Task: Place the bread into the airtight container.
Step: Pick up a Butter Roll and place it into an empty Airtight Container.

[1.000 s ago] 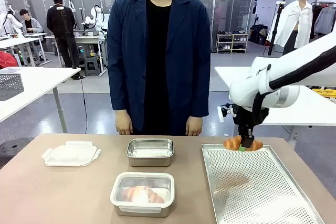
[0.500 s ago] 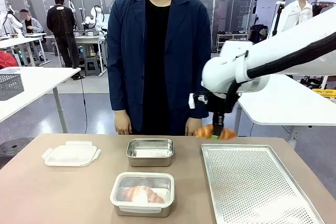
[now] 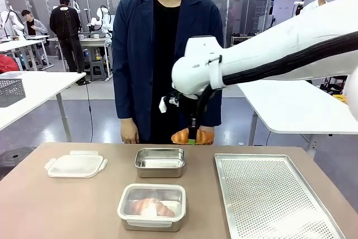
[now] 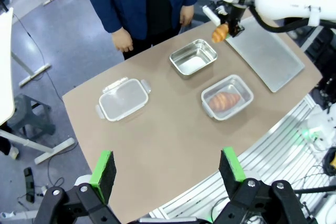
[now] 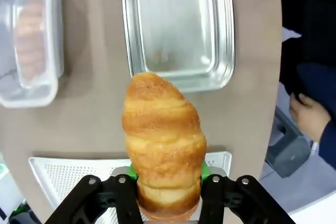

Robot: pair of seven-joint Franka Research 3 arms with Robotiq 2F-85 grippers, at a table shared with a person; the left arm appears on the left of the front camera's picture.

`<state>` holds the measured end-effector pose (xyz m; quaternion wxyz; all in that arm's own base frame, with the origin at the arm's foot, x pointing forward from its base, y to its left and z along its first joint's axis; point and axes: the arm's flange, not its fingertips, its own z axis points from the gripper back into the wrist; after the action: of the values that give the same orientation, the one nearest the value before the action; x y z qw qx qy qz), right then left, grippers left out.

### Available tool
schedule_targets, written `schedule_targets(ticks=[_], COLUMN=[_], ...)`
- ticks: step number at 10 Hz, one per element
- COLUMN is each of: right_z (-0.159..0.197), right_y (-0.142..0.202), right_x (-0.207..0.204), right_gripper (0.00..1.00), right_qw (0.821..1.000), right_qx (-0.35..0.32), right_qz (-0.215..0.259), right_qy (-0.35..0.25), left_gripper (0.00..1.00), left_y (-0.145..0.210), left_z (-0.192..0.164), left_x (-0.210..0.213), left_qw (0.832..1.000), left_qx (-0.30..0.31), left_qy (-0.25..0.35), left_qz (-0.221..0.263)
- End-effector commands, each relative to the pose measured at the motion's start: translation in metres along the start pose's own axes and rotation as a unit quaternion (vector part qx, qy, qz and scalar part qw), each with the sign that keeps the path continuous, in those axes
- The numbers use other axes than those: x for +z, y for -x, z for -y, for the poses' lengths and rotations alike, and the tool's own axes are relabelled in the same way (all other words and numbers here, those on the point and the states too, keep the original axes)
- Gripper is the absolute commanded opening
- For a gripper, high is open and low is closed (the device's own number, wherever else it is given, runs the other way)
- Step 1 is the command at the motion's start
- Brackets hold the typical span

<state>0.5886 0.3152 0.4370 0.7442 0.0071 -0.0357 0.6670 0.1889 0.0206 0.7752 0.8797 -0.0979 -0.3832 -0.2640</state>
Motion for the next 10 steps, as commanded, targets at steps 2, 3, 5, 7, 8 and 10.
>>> schedule_targets(ticks=[2, 3, 5, 7, 8, 10], right_z=[0.015, 0.015, 0.014, 0.014, 0.015, 0.017], right_y=[-0.058, -0.076, -0.104, -0.118, -0.118, -0.125], right_x=[-0.010, -0.018, -0.041, -0.067, -0.071, -0.078], right_gripper=[0.39, 0.39, 0.39, 0.39, 0.39, 0.39], right_qw=[1.000, 1.000, 0.999, 0.999, 0.999, 1.000], right_qx=[0.004, 0.008, 0.027, 0.032, 0.027, 0.013], right_qz=[-0.021, -0.024, -0.028, -0.022, -0.024, -0.012], right_qy=[0.001, 0.007, 0.004, -0.010, -0.015, -0.023], left_gripper=[1.00, 1.00, 1.00, 1.00, 1.00, 1.00], left_y=[-0.002, -0.002, -0.002, -0.002, -0.002, -0.002], left_z=[0.000, 0.000, 0.000, 0.000, 0.000, 0.000], left_x=[0.000, 0.000, 0.000, 0.000, 0.000, 0.000], left_qw=[1.000, 1.000, 1.000, 1.000, 1.000, 1.000], left_qx=[-0.001, -0.001, -0.001, -0.001, -0.001, -0.001], left_qy=[0.000, 0.000, 0.000, 0.000, 0.000, 0.000], left_qz=[0.002, 0.002, 0.002, 0.002, 0.002, 0.002])
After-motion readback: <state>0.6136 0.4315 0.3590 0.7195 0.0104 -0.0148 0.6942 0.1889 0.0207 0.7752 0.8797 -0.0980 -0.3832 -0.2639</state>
